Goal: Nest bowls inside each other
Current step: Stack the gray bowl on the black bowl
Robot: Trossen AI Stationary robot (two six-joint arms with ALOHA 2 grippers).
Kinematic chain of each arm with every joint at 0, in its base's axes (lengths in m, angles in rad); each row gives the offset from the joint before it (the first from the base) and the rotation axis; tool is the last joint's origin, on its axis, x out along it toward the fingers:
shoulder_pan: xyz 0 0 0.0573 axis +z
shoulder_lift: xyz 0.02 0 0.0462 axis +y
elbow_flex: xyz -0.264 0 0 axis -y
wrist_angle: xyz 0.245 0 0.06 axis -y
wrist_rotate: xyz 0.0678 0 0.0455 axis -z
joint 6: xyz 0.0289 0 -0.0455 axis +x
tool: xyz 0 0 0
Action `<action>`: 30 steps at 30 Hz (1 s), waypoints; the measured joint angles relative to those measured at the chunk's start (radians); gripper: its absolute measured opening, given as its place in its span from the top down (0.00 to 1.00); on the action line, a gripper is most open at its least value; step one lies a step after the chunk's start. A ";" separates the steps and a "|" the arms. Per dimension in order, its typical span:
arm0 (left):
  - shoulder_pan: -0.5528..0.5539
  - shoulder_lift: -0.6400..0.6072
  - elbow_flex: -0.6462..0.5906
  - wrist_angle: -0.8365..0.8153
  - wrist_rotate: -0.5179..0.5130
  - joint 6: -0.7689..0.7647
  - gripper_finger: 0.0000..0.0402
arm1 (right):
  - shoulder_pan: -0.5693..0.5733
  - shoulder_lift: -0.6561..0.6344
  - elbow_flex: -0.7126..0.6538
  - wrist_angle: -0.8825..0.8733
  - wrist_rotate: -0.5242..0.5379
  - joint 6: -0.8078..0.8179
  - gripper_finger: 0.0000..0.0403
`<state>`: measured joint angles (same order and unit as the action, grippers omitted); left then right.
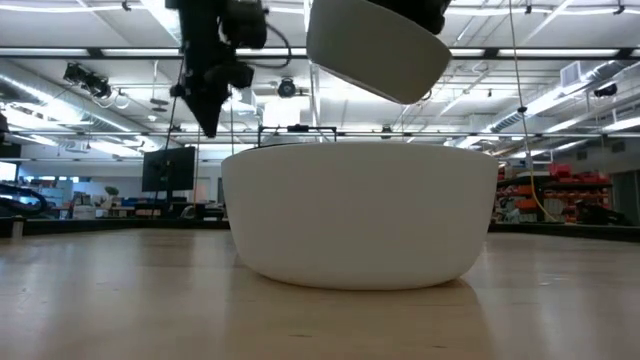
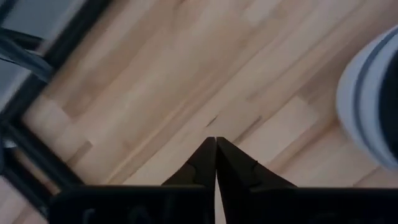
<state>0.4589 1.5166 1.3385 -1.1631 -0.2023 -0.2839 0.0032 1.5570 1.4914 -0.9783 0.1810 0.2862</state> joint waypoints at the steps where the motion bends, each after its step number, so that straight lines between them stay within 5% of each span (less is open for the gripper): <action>1: 0.018 0.000 -0.030 0.016 0.026 0.014 0.97 | 0.000 0.000 0.000 0.007 -0.005 -0.001 1.00; 13: 0.133 0.000 -0.337 0.238 0.215 0.056 0.92 | -0.043 0.003 0.000 0.128 -0.063 -0.060 1.00; 20: 0.074 0.000 -0.440 0.450 0.521 0.033 0.98 | -0.087 0.004 -0.001 0.128 -0.074 -0.073 1.00; 30: -0.098 0.000 -0.445 0.568 0.531 -0.046 0.95 | -0.091 0.004 -0.001 0.111 -0.078 -0.073 1.00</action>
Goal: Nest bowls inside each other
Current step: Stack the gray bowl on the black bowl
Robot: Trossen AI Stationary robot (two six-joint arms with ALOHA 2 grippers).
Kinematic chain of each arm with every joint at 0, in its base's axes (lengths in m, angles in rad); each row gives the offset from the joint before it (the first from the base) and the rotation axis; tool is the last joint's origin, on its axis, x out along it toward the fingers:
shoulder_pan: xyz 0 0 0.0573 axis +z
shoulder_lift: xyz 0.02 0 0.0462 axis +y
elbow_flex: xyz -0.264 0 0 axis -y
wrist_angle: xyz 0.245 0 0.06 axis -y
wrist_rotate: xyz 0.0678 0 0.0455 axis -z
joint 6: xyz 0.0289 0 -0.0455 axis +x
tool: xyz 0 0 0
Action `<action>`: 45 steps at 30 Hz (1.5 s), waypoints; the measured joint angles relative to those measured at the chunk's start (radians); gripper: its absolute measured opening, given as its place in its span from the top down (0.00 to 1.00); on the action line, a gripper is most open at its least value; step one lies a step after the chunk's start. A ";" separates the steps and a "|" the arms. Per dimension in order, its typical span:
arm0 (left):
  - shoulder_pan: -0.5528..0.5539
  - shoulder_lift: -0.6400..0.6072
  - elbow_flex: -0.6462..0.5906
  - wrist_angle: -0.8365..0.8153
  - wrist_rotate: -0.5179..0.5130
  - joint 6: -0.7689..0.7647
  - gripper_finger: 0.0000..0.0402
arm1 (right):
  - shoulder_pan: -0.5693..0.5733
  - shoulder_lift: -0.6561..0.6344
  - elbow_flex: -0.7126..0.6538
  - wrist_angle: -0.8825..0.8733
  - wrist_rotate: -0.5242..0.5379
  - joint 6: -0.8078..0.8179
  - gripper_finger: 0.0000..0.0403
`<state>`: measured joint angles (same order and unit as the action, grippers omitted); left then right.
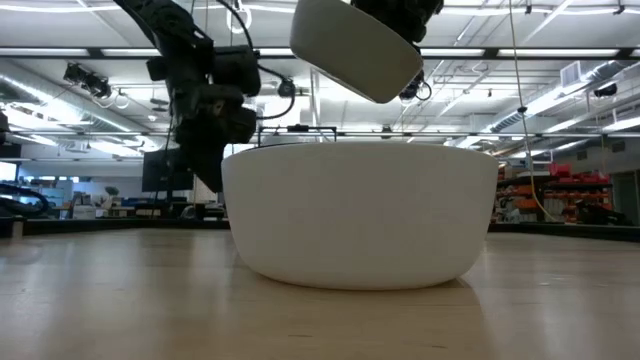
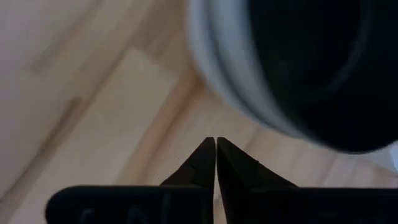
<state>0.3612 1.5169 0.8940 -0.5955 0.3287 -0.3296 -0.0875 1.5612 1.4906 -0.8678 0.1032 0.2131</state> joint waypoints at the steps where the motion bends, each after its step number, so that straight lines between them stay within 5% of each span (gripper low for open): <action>1: -0.012 0.000 0.000 0.015 0.001 -0.004 0.96 | 0.000 0.000 0.000 0.000 0.000 -0.001 1.00; 26: -0.065 0.000 0.000 0.283 0.016 -0.015 0.95 | -0.005 0.000 0.000 -0.008 -0.001 -0.007 1.00; 34: 0.041 0.000 0.028 0.285 0.006 0.080 0.98 | -0.052 0.005 -0.024 0.024 -0.018 -0.006 1.00; 45: 0.212 0.000 0.090 0.283 0.002 0.167 0.91 | -0.102 0.198 0.035 0.020 -0.086 -0.055 1.00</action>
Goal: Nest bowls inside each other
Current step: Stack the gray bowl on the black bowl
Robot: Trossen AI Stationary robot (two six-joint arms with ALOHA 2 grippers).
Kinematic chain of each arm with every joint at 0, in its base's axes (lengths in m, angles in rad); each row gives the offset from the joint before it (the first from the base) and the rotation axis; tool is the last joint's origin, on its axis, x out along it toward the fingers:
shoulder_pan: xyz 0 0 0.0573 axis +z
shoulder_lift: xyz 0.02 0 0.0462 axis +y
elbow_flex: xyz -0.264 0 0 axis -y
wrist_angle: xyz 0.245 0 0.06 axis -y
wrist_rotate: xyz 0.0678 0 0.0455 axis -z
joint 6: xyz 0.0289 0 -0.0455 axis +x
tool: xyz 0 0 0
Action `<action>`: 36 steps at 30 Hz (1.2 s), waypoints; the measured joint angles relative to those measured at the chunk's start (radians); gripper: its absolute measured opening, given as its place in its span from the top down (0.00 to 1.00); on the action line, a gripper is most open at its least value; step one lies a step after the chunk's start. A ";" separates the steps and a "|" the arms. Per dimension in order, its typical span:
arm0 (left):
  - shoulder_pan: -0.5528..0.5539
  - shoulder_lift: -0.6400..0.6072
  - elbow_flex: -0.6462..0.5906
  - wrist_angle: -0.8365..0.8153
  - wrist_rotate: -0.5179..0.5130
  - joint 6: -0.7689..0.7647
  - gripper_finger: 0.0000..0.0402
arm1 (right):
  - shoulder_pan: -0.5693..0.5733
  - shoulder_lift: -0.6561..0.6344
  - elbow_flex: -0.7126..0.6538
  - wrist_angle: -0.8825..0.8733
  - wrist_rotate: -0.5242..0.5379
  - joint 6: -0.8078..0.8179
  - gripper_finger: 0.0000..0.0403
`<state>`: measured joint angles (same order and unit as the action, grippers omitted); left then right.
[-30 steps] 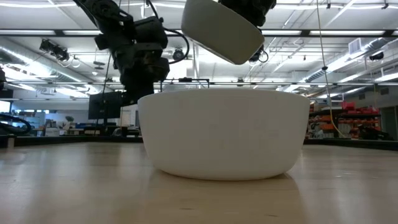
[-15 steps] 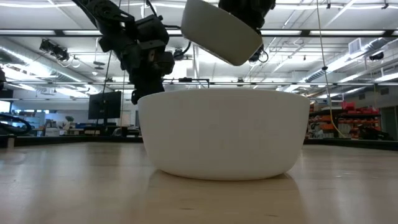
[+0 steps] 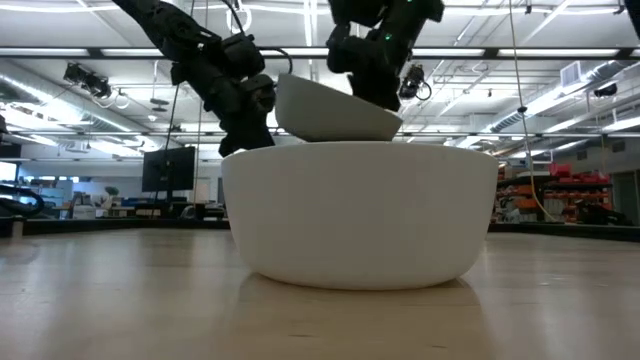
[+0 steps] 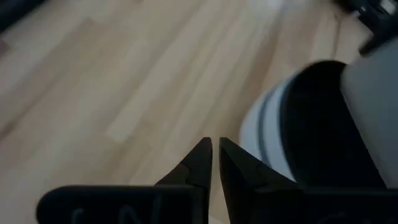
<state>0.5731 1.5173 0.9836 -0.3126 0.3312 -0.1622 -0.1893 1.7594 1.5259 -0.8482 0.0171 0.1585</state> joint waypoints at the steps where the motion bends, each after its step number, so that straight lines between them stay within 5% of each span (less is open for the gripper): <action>1: 0.014 0.000 0.000 0.000 -0.003 0.002 0.91 | -0.005 0.014 0.016 -0.002 -0.011 -0.002 1.00; 21: 0.199 0.000 0.000 0.000 -0.148 0.050 0.94 | -0.032 0.290 0.451 -0.416 -0.047 -0.001 1.00; 36: 0.199 0.000 0.000 0.001 -0.189 0.096 0.96 | -0.047 0.302 0.466 -0.501 -0.102 0.022 1.00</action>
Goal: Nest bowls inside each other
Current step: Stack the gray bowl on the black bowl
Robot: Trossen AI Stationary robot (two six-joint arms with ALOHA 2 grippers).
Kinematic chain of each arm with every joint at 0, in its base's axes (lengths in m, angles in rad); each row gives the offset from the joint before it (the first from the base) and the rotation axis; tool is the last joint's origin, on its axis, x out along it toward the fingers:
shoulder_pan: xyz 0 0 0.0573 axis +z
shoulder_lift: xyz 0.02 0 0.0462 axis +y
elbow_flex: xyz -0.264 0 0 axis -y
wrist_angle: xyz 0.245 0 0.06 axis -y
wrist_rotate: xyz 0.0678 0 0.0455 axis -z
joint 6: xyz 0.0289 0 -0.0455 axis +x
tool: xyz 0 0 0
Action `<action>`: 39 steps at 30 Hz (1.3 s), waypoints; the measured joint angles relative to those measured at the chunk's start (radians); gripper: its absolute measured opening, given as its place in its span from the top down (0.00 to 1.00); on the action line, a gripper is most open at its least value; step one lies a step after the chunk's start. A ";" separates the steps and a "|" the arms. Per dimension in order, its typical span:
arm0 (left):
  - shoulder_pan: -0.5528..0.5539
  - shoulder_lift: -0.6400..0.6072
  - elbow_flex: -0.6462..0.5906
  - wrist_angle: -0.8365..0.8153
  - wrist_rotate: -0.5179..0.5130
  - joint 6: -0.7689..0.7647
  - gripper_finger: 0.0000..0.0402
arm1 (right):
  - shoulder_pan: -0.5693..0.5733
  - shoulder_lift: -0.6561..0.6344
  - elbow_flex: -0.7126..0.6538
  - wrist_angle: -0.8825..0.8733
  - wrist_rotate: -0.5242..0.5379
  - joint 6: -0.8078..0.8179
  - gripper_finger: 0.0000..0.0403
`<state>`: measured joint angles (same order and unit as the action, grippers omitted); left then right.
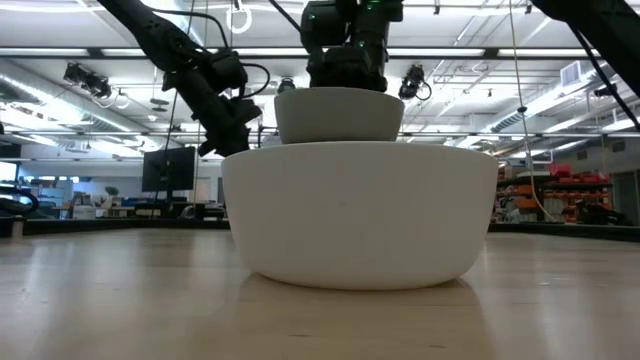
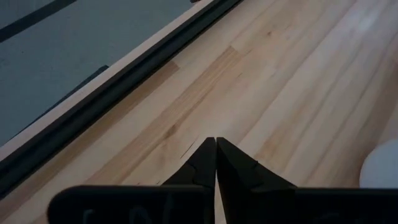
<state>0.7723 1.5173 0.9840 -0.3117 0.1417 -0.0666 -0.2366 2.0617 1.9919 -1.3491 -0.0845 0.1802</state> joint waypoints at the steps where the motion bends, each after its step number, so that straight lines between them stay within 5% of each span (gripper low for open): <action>1: 0.000 0.000 0.000 0.000 0.000 0.000 0.95 | 0.003 0.000 0.000 0.000 0.000 0.000 1.00; 28: -0.003 0.007 -0.011 -0.001 0.000 -0.008 0.94 | 0.017 0.072 -0.002 0.038 -0.021 -0.019 0.99; 39: -0.004 0.007 -0.011 0.001 0.000 -0.009 0.97 | 0.017 0.072 -0.002 0.042 -0.023 0.034 0.85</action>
<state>0.7681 1.5242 0.9733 -0.3111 0.1417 -0.0753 -0.2199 2.1342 1.9900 -1.3071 -0.1074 0.2138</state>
